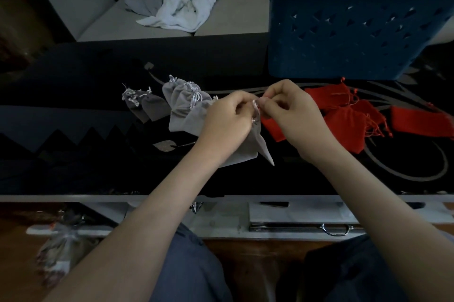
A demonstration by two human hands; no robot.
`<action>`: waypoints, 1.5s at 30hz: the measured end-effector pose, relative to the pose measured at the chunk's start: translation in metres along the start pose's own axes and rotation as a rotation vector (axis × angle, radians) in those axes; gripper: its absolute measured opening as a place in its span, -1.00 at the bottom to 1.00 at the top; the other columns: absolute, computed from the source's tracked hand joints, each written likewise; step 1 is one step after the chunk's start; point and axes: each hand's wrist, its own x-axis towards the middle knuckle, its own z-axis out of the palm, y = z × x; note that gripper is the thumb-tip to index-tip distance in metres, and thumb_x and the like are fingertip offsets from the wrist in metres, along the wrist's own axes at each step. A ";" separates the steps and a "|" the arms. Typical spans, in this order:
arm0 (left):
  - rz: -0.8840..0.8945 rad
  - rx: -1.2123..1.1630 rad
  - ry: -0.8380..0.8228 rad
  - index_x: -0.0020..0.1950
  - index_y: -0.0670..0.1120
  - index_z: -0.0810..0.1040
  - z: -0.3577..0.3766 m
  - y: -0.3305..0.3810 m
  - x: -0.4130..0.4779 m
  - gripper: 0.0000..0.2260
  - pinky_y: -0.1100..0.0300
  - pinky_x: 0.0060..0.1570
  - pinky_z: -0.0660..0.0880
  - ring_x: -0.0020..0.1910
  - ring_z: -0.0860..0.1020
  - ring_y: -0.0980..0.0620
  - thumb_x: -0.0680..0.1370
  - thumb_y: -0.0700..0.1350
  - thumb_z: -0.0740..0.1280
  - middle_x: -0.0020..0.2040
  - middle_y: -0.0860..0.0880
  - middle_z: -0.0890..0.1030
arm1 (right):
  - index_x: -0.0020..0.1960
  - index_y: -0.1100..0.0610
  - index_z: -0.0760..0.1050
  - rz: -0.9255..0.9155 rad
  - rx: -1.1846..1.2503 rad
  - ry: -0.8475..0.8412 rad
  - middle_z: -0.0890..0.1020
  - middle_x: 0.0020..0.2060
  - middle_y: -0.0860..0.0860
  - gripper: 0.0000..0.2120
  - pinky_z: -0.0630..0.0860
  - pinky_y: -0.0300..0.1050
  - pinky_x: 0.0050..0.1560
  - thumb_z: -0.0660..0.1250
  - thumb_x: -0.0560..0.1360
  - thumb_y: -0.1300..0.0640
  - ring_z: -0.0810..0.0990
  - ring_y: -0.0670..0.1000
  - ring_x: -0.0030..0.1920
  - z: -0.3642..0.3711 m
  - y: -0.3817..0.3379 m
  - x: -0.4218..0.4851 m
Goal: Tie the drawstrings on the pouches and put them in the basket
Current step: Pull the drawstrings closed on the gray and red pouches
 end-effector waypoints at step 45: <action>-0.008 -0.150 0.139 -0.17 -0.02 0.57 0.010 -0.006 0.007 -0.86 0.35 -0.15 0.47 -0.27 0.56 0.26 0.58 -0.15 0.30 -0.31 0.10 0.61 | -0.18 0.15 0.62 0.102 0.066 -0.072 0.64 -0.34 0.01 -0.89 0.47 -0.29 -0.25 0.36 0.50 0.19 0.56 -0.17 -0.34 0.005 -0.002 -0.003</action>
